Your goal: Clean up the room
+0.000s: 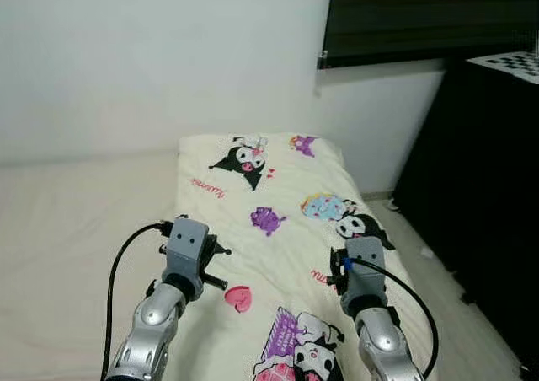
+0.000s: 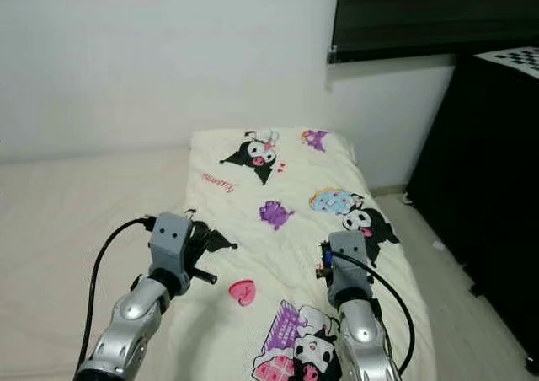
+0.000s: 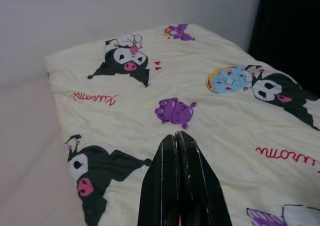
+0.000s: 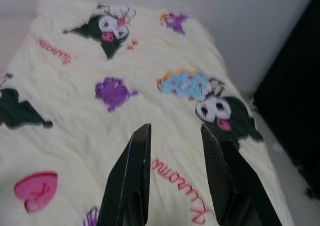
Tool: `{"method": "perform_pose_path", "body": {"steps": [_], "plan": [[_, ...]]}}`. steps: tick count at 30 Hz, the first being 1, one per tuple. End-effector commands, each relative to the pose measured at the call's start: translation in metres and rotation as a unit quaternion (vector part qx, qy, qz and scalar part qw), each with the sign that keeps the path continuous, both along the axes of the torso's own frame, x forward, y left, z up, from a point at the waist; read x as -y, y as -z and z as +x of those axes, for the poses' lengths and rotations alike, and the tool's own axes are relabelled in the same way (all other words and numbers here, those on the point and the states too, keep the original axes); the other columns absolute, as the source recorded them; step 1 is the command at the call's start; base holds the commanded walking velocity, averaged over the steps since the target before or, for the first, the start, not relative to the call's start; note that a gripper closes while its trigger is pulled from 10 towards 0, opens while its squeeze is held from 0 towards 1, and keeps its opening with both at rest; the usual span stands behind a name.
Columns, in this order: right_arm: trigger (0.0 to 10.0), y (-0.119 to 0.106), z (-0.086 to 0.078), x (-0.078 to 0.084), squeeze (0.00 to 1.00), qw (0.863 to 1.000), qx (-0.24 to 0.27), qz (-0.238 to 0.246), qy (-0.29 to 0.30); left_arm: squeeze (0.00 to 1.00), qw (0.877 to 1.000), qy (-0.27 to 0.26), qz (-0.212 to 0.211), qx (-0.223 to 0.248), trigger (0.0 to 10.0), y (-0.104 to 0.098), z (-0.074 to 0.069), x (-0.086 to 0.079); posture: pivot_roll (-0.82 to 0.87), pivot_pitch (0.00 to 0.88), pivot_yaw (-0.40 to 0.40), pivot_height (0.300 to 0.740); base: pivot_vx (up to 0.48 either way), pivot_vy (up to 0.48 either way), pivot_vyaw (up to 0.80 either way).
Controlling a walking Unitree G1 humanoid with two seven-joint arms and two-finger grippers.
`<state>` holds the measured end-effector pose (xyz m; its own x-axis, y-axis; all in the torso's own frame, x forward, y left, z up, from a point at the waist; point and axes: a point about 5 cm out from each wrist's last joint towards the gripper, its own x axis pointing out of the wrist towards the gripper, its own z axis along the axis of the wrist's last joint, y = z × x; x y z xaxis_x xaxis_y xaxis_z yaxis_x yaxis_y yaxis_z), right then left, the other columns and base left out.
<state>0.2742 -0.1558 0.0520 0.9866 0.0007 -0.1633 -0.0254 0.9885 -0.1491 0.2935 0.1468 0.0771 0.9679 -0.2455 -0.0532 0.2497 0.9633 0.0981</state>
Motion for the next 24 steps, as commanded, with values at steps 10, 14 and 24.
{"method": "perform_pose_path", "body": {"steps": [10,14,24], "plan": [[10.0,0.009,-0.001,0.003,0.0,0.999,-0.024,0.034,0.011,0.0,0.999,-0.005,0.021,-0.041,10.0,0.02,-0.003,0.002,-0.04,0.0,-0.025,0.74,0.0,0.0,0.0],[10.0,0.009,-0.001,0.001,0.0,0.999,-0.022,0.036,0.009,0.0,0.999,-0.002,0.013,-0.042,10.0,0.019,-0.002,0.006,-0.05,0.003,-0.022,0.74,0.0,0.0,0.0],[10.0,0.011,0.0,-0.002,0.0,0.999,-0.024,0.036,0.009,0.0,0.998,-0.008,-0.014,-0.053,10.0,0.02,0.0,0.011,-0.04,0.006,-0.02,0.74,0.0,0.0,0.0]]}}
